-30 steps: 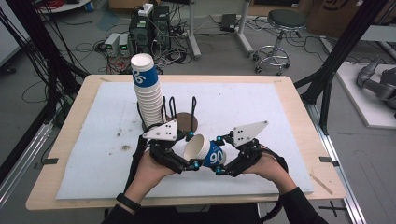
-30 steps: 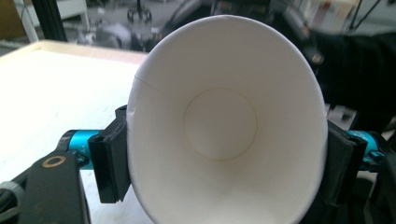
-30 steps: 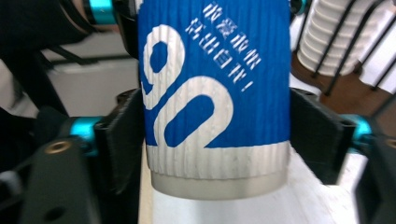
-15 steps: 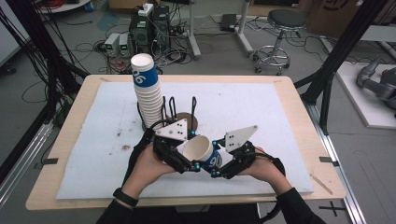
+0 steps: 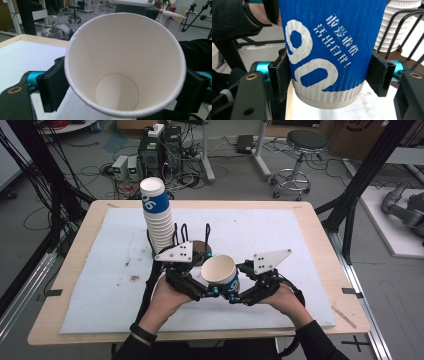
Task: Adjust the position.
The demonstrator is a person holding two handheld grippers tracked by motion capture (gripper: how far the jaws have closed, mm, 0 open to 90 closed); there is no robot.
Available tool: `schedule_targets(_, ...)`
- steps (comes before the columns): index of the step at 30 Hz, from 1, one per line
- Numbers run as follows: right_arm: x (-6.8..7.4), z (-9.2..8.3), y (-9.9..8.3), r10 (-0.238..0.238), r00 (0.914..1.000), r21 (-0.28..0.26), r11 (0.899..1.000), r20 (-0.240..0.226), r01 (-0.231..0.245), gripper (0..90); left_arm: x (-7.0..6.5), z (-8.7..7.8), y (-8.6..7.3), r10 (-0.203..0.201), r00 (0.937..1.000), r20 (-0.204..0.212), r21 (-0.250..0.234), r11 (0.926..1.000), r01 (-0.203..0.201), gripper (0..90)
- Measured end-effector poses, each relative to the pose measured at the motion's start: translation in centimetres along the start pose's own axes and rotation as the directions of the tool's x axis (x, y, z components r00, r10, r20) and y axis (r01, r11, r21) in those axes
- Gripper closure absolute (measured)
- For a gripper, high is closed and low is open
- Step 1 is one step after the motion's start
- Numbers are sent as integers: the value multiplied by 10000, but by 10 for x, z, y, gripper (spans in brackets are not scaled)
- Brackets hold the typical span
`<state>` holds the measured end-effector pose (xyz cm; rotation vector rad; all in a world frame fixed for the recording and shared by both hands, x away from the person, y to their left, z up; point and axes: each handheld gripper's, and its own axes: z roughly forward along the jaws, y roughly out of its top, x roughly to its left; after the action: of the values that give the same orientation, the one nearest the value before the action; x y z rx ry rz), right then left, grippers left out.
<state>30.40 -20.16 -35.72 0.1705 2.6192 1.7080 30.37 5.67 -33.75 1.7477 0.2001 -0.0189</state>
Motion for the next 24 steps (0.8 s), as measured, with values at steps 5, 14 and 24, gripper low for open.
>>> schedule_targets(5,1,2,-2,111,9999,108,9999,-16,-110,291,-1,1,1,149,9998,108,179,9997,-151,224)
schedule_targets(14,3,5,0,68,9997,55,10000,239,-69,301,-4,0,12,653,9979,-22,629,9959,-650,243)
schedule_targets(24,4,4,-1,351,9992,-1034,9940,-183,-368,302,-4,4,12,355,9990,286,-1017,9943,-324,182)
